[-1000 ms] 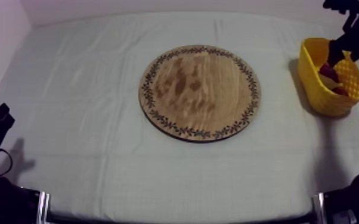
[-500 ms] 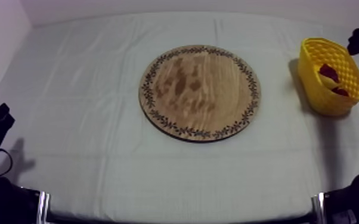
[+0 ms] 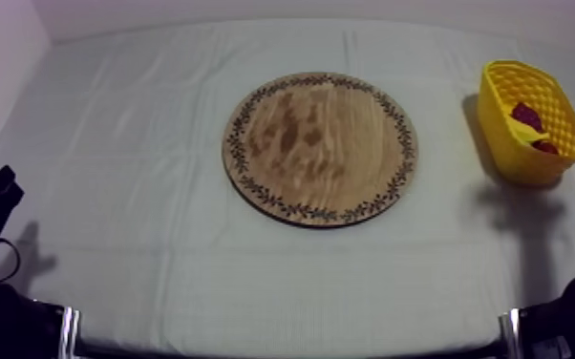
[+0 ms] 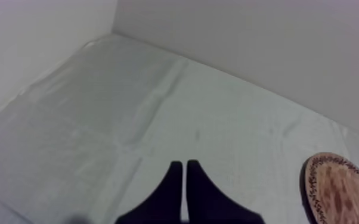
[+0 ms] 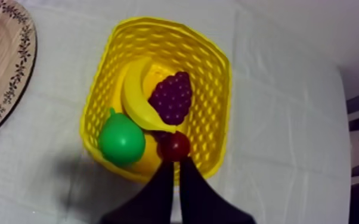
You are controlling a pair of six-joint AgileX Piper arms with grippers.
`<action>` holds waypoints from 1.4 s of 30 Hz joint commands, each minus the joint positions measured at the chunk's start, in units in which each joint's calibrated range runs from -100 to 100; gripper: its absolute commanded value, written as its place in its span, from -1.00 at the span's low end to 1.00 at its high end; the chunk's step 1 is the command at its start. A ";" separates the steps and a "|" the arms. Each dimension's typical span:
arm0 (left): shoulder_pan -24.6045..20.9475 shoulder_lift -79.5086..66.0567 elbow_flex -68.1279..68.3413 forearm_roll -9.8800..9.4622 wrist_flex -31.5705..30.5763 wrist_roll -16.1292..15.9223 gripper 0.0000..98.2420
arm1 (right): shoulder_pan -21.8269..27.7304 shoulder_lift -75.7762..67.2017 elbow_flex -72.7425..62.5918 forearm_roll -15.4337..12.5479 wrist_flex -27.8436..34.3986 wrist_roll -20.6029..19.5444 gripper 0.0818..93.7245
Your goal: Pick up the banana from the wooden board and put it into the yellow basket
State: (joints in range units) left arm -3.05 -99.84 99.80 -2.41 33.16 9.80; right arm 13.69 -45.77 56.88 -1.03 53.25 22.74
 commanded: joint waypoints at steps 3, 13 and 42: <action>-0.02 0.02 -0.02 -0.01 -0.01 -0.01 -1.00 | 1.78 -9.63 8.22 -4.46 -4.66 5.28 -0.99; -0.02 0.02 -0.02 -0.01 -0.01 -0.01 -1.00 | 6.68 -28.12 27.19 -18.84 -10.26 13.07 -0.99; -0.02 0.02 -0.02 -0.01 -0.01 -0.01 -1.00 | -6.24 -50.05 42.16 -1.54 -15.49 -14.06 -0.99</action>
State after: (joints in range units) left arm -3.05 -99.84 99.80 -2.41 33.16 9.80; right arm 7.44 -95.74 98.98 -3.35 39.39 7.95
